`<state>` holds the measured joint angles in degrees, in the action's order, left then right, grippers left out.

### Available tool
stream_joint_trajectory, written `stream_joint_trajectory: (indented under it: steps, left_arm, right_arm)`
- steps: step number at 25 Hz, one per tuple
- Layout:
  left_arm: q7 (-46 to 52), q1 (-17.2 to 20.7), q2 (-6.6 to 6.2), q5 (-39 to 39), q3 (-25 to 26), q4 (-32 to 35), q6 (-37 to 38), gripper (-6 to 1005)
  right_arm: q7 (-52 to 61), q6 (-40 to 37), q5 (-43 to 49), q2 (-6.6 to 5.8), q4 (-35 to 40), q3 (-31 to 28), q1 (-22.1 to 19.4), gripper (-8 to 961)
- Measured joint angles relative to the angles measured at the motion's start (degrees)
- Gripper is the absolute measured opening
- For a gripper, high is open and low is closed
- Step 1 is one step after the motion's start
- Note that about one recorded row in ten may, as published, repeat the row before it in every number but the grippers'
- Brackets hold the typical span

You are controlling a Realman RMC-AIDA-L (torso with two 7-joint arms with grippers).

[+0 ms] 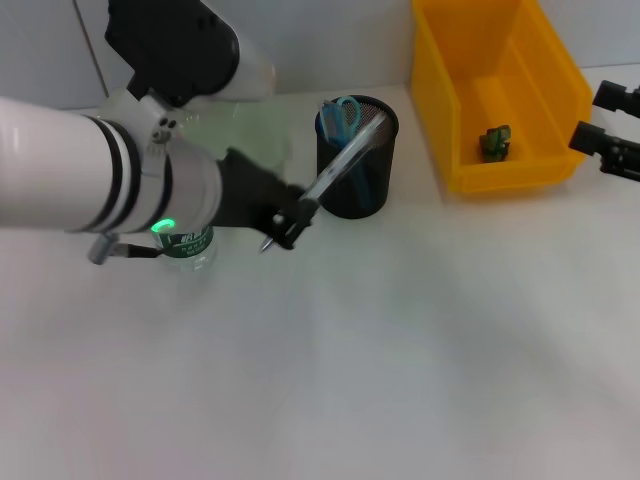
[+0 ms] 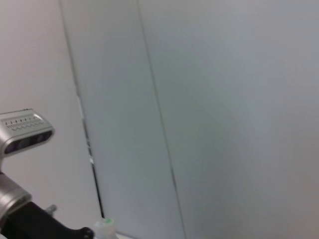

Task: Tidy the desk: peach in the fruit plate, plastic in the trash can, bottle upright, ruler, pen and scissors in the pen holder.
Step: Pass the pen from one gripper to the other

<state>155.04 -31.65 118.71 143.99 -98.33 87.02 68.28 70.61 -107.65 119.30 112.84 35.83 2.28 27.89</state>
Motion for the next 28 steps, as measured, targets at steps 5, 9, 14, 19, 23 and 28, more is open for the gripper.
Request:
stream_joint_trajectory:
  steps: [5,9,14,19,23,28]
  left_arm:
    - [-6.36,11.48,-0.04,-0.24,-9.49,9.22,-17.73,132]
    - [-10.52,15.77,-0.15,-2.58,-14.1,8.77,-30.26,132]
    - [-16.53,16.39,-0.16,-8.74,-17.35,5.47,-38.05,132]
    - [-20.23,16.26,0.01,-10.01,-22.19,2.07,-45.1,131]
    - [-20.34,15.6,0.07,-10.04,-23.8,0.71,-47.03,131]
    - [-20.36,15.48,0.09,-10.04,-24.1,0.4,-48.12,131]
  right_arm:
    - [-2.47,-2.18,-2.97,2.59,-0.02,0.03,-1.29,826]
    - [-3.57,-2.39,-3.63,4.28,-0.54,-0.3,-1.31,826]
    - [-8.04,-0.7,-6.25,6.09,-7.28,-0.36,-0.98,826]
    - [-13.27,2.34,-8.37,6.18,-15.68,-0.7,-0.65,827]
    - [-15.53,4.39,-9.14,6.18,-19.23,-0.89,-0.36,816]
    - [-15.74,6.01,-9.18,6.16,-22.11,-0.89,-0.12,799]
